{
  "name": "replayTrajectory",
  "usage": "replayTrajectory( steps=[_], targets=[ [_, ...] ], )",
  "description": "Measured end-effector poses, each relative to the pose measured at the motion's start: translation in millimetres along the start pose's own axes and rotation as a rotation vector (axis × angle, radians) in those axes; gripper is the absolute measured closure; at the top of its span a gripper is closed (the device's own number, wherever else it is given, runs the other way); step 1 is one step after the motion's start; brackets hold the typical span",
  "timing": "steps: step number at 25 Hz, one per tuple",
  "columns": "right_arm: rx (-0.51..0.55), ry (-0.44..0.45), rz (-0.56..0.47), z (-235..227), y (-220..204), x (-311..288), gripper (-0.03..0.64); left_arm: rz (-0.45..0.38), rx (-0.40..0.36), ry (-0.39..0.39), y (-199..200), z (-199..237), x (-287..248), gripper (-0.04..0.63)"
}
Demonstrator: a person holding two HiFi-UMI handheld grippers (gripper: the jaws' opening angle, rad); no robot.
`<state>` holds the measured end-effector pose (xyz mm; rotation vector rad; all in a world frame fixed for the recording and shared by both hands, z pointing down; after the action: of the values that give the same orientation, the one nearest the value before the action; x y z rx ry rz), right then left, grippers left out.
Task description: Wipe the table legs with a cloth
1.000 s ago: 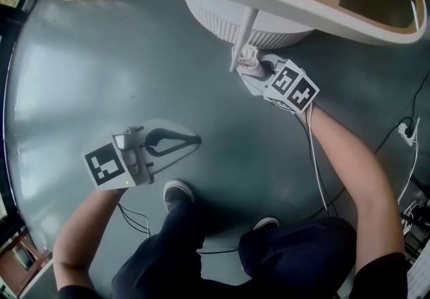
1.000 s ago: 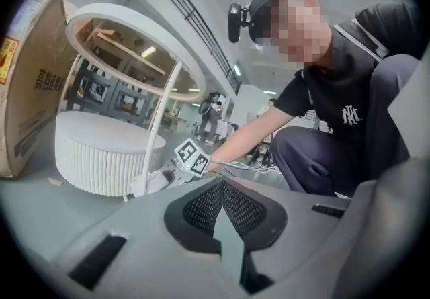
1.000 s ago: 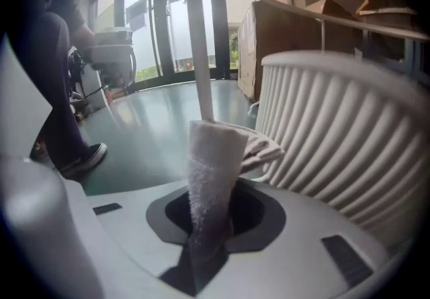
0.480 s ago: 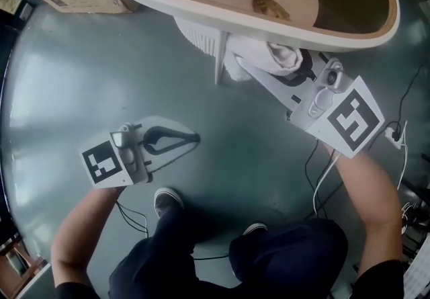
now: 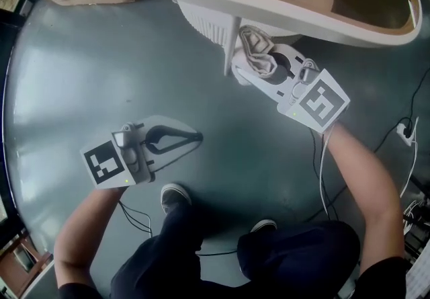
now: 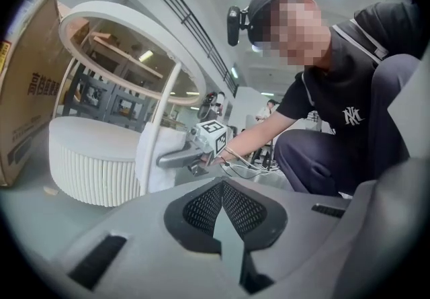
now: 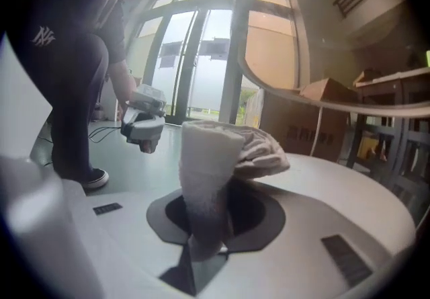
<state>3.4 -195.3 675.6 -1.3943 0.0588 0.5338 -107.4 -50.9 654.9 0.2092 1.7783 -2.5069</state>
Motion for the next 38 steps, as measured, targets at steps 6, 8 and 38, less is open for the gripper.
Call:
replayTrajectory(
  steps=[6, 8, 38],
  targets=[
    [-0.079, 0.005, 0.087, 6.5, -54.5, -31.9, 0.541, 0.002, 0.041, 0.006, -16.4, 5.9, 7.6, 0.589],
    [-0.103, 0.007, 0.130, 11.9, -73.0, -39.1, 0.541, 0.003, 0.051, 0.000, -20.9, 4.9, 8.5, 0.589],
    [-0.110, 0.000, -0.171, 17.8, 140.9, 53.4, 0.541, -0.048, -0.016, 0.020, 13.7, -4.9, -2.8, 0.589]
  ],
)
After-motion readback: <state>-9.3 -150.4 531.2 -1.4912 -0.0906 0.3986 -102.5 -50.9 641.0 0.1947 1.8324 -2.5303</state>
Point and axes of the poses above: the fingertips, and each gripper's own axes: x backward along the fingers, z to its left, y out of its top, the point moved 4 cm from there along x, backward along the fingers, and after that the axes turned 10 degrees about -y, right-handed, at the moved point
